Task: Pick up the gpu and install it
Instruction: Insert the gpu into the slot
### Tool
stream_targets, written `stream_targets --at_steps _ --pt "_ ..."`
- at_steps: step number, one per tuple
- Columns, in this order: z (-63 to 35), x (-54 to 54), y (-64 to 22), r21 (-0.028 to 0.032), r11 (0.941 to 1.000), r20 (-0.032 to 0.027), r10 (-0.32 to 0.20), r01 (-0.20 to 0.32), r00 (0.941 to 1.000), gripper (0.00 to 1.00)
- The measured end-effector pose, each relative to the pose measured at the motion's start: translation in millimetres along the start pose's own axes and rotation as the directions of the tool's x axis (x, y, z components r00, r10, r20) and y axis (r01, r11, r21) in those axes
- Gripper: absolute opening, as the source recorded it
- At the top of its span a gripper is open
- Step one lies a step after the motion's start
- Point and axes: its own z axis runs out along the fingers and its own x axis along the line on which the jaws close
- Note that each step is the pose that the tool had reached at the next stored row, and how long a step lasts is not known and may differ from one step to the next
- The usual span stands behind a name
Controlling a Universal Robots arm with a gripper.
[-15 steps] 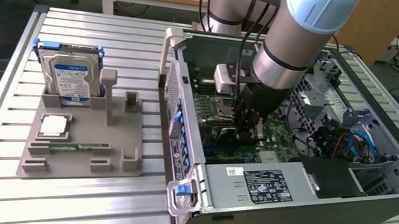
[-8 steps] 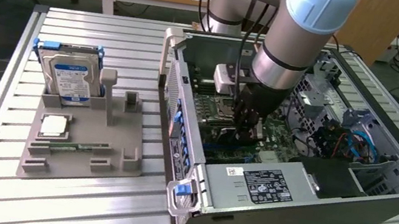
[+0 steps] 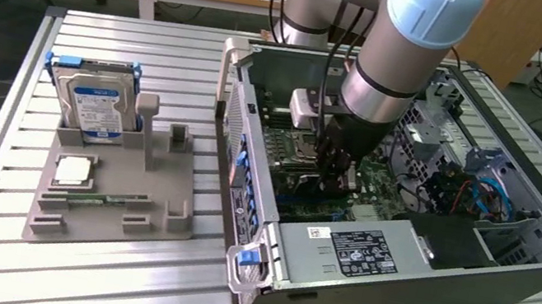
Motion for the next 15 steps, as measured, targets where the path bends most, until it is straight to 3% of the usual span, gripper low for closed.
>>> stream_targets --at_steps 15 --pt "3.3 -0.2 0.5 0.0001 1.0 0.0004 0.0 0.0 1.0 0.27"
